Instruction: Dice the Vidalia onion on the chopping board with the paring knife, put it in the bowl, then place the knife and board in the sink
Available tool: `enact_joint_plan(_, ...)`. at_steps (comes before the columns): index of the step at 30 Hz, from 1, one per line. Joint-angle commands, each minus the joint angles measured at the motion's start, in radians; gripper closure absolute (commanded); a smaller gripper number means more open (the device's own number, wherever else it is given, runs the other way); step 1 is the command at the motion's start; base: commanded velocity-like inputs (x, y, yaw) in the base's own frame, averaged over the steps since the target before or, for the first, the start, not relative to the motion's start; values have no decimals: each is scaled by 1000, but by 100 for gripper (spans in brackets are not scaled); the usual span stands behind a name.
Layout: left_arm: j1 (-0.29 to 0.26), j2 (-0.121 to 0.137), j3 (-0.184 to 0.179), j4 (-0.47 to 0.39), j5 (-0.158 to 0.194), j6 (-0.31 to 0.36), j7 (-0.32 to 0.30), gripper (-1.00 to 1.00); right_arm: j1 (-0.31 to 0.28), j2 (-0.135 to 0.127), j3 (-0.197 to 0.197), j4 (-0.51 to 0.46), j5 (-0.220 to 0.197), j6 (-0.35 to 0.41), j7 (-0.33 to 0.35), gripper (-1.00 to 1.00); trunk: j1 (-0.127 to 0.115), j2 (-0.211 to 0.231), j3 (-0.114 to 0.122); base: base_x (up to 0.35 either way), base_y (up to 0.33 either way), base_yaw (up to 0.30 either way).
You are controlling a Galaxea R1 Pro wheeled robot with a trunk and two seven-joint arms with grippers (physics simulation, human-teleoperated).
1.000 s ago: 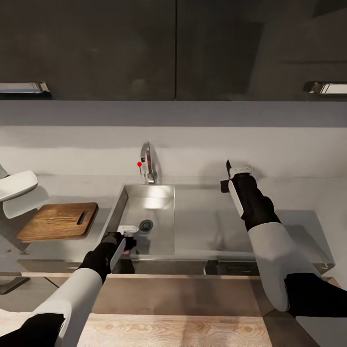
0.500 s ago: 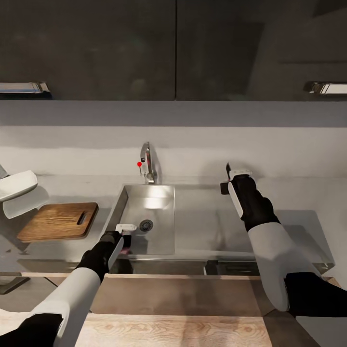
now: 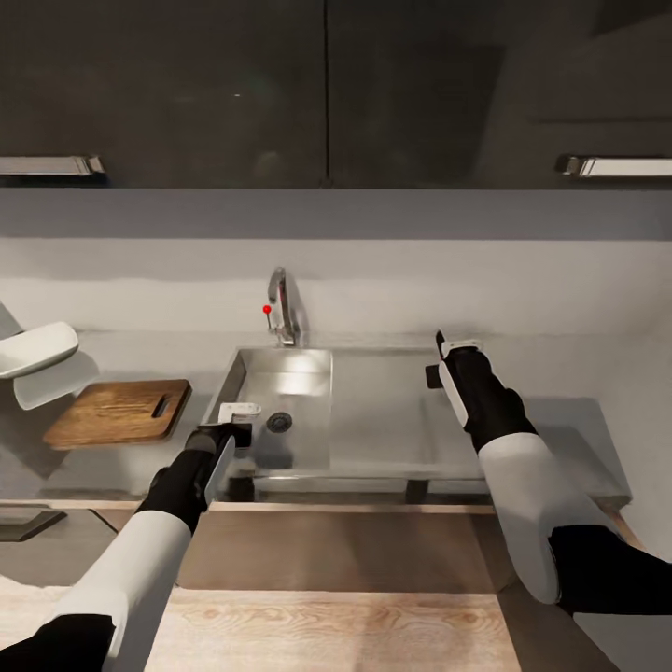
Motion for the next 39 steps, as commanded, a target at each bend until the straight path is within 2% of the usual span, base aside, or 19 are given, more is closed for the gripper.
enact_joint_plan(1, -1, 0, 0, -2, -7, 6, -1, 100, -1, 0, 2, 3, 9, 6, 2, 100, 1, -2, -2, 310, -77, 0)
enact_joint_plan(13, -1, 0, 0, -9, -8, 7, 2, 100, -1, 0, 1, 3, 13, 6, 2, 100, 1, -2, 2, 36, -8, 0)
enact_joint_plan(15, -1, 0, 0, -8, -8, 7, 1, 100, -1, 1, 1, 3, 66, 5, 2, 100, 1, -2, 5, 0, 0, 0)
enact_joint_plan(17, -1, 0, 0, -9, -8, 7, 1, 100, -1, 2, 1, 2, 80, 5, 2, 100, 1, -2, 8, 0, 0, 0)
enact_joint_plan(34, -1, 0, 0, -11, -8, 7, 1, 100, -1, 9, 2, -2, 79, 6, 2, 100, 1, -2, 35, 0, 0, 0)
enact_joint_plan(35, -1, -1, 0, -19, -8, 8, 1, 100, -1, 9, 2, -2, 80, 7, 2, 100, 1, -2, 37, 0, 0, 0)
enact_joint_plan(36, -1, -1, 0, -68, -7, 13, 2, 100, -1, 9, 2, -3, 80, 7, 2, 100, 1, -2, 38, 0, 0, 0)
enact_joint_plan(37, -1, -1, -1, -119, -7, 31, 2, 100, -1, 9, 2, -3, 80, 7, 2, 100, 1, -2, 40, 0, 0, 0)
enact_joint_plan(39, -1, -1, -1, -306, -6, 234, 1, 100, -1, 13, 3, 1, 79, 6, 4, 100, 1, -2, 43, 0, 0, 0)
